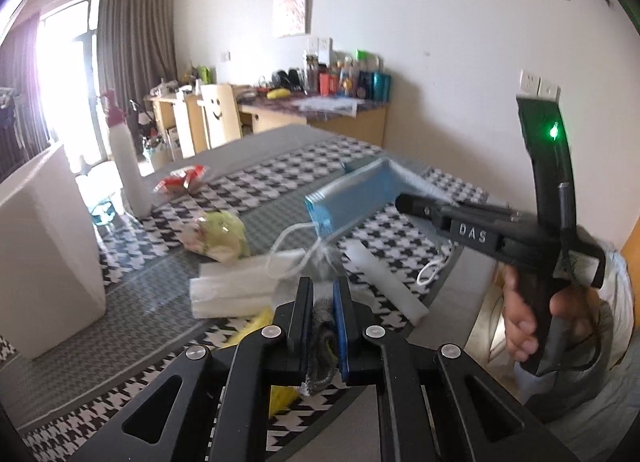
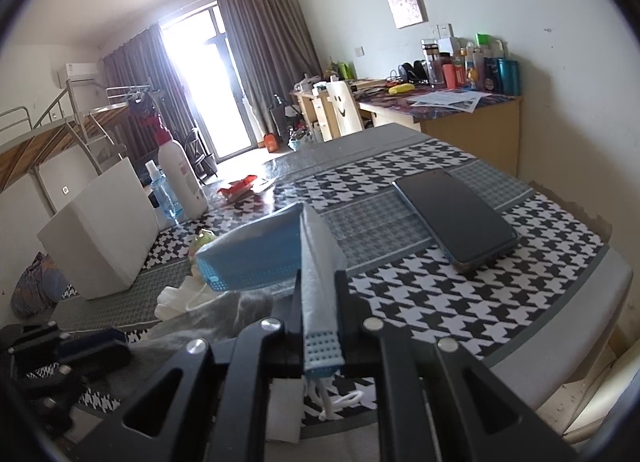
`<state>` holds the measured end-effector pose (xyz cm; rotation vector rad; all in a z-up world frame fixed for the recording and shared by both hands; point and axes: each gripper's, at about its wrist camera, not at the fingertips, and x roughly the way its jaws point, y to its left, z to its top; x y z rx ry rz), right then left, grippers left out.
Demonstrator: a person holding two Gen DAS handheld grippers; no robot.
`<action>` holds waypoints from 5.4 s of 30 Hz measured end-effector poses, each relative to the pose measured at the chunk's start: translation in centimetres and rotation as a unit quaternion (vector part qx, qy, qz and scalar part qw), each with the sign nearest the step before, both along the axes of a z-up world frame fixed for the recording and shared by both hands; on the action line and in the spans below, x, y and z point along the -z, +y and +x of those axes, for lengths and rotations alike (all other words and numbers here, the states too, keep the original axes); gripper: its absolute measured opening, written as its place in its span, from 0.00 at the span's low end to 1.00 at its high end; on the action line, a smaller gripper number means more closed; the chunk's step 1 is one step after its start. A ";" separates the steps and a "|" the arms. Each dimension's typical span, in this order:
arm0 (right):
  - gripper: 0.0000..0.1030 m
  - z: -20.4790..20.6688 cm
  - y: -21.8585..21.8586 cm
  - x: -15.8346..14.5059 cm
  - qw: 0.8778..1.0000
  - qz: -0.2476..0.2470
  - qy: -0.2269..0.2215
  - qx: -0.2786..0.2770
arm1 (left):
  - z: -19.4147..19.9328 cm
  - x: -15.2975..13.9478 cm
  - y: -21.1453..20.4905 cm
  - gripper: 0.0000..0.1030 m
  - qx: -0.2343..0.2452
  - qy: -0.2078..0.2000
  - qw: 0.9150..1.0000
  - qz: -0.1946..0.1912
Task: Organize soft objects
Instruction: 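Grasp the grey sock with the left gripper while the right gripper holds the mask, then lift the grey sock with the left gripper off the table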
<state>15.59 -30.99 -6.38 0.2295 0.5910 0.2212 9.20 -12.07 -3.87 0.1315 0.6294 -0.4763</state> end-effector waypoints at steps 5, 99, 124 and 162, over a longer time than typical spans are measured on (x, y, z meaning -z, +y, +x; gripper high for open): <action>0.13 0.0 1.0 -0.7 1.000 -0.005 -0.005 -0.006 | 0.0 -1.3 1.5 0.09 -0.018 -0.012 1.000 -0.018; 0.13 2.3 8.4 -4.6 0.997 -0.055 -0.031 -0.052 | 4.6 4.7 7.1 0.49 -0.145 0.119 0.982 0.016; 0.13 2.9 9.6 -5.9 0.995 -0.051 -0.050 -0.071 | 4.0 0.8 8.9 0.12 -0.159 0.068 0.985 0.003; 0.13 3.2 10.9 -8.9 0.993 -0.044 -0.083 -0.078 | 3.3 -7.0 10.5 0.12 -0.174 -0.046 0.984 -0.008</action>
